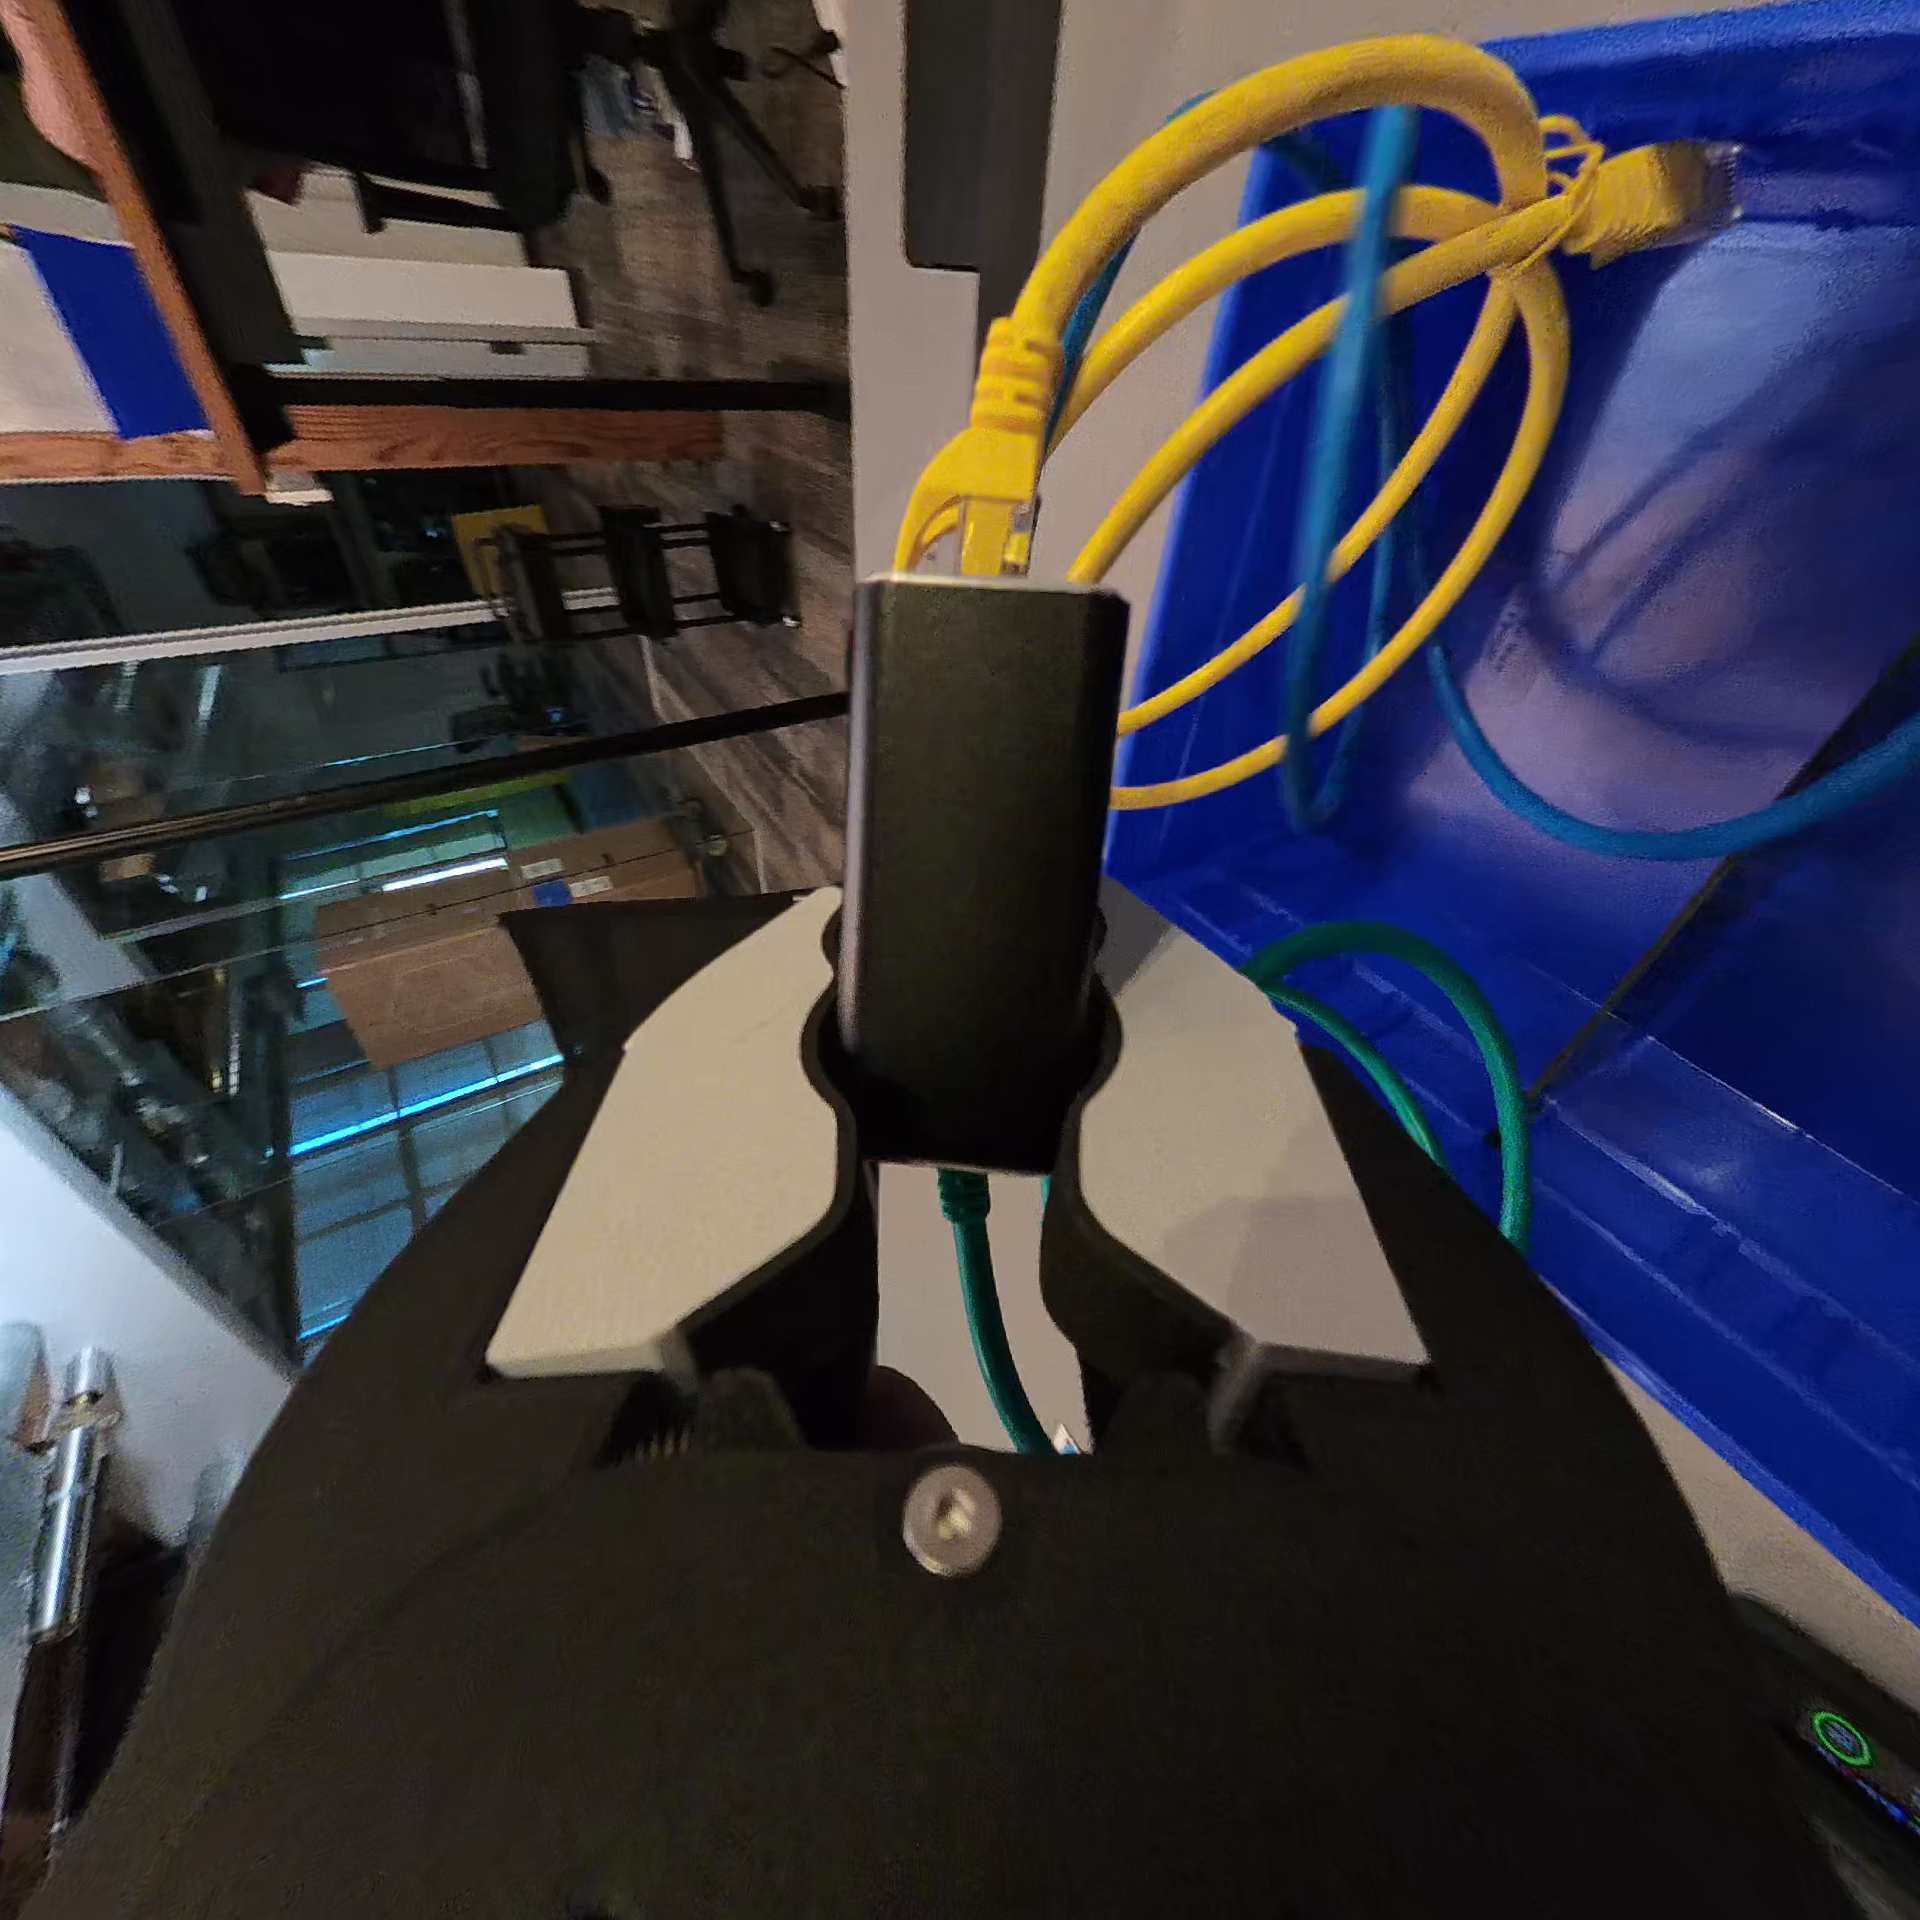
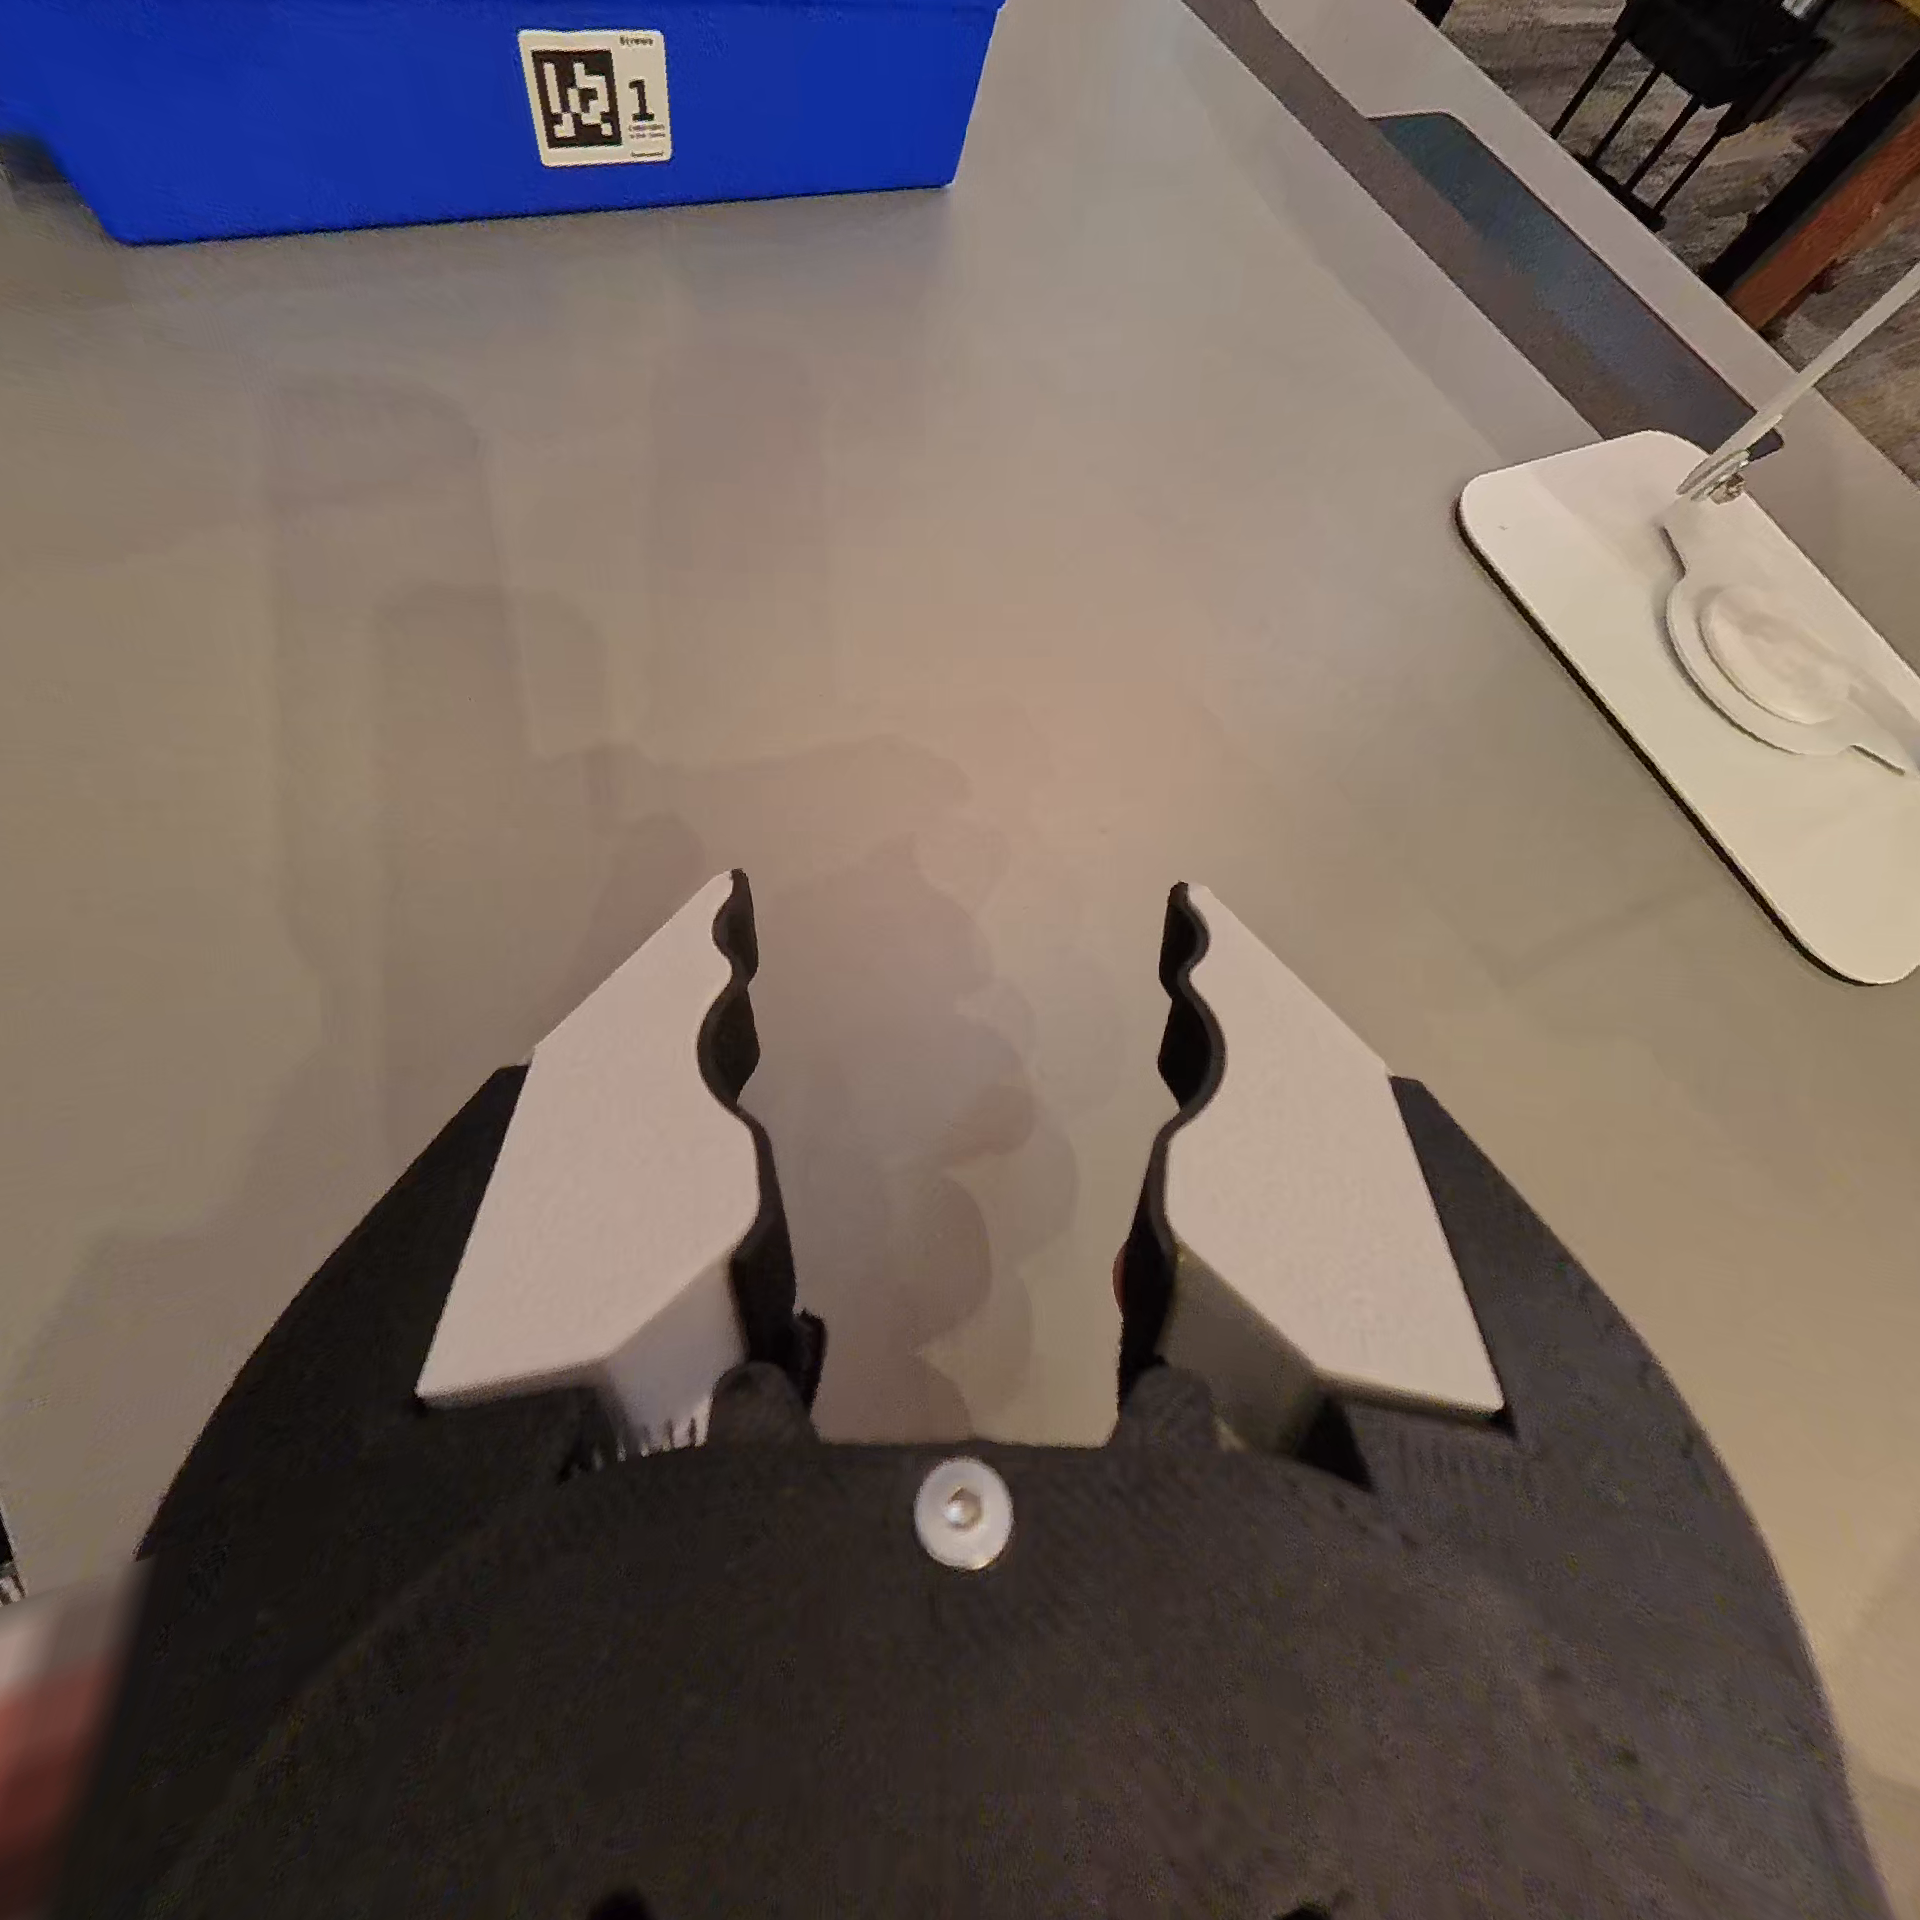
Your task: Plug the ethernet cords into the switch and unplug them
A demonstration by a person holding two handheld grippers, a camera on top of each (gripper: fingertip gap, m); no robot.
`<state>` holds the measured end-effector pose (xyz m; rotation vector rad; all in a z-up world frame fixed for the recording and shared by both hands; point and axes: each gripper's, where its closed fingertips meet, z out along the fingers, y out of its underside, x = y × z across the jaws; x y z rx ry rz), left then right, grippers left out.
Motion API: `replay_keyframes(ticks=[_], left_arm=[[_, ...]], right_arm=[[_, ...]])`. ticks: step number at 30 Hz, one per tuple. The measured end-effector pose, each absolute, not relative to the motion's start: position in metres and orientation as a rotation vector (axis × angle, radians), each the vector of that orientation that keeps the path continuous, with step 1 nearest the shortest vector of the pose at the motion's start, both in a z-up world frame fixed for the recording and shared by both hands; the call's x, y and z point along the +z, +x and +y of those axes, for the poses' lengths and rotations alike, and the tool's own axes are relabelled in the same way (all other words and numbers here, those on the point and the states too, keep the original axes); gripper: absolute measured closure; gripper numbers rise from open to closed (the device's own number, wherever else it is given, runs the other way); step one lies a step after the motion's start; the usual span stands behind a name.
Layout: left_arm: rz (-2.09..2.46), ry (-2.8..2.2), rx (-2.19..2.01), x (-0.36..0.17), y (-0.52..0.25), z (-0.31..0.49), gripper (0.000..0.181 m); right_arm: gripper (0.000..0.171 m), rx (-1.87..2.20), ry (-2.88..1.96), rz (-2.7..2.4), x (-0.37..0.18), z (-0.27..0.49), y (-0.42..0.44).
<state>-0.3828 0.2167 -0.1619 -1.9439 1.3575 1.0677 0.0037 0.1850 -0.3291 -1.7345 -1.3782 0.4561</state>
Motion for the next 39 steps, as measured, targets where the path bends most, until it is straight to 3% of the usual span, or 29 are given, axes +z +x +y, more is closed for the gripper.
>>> replay_keyframes(ticks=[23, 29, 39], left_arm=[[1.108, -1.608, 1.248, -0.024, -0.335, 0.196, 0.145], [1.077, -1.498, 1.224, 0.011, -0.281, 0.206, 0.144], [1.134, -1.324, 1.031, 0.026, -0.136, 0.260, 0.145]], right_arm=[[0.097, 0.430, -1.712, -1.369, -0.322, 0.187, 0.006], [0.097, 0.431, -1.705, -1.359, -0.319, 0.189, 0.007], [0.106, 0.423, -1.613, -1.341, -0.299, 0.186, 0.006]])
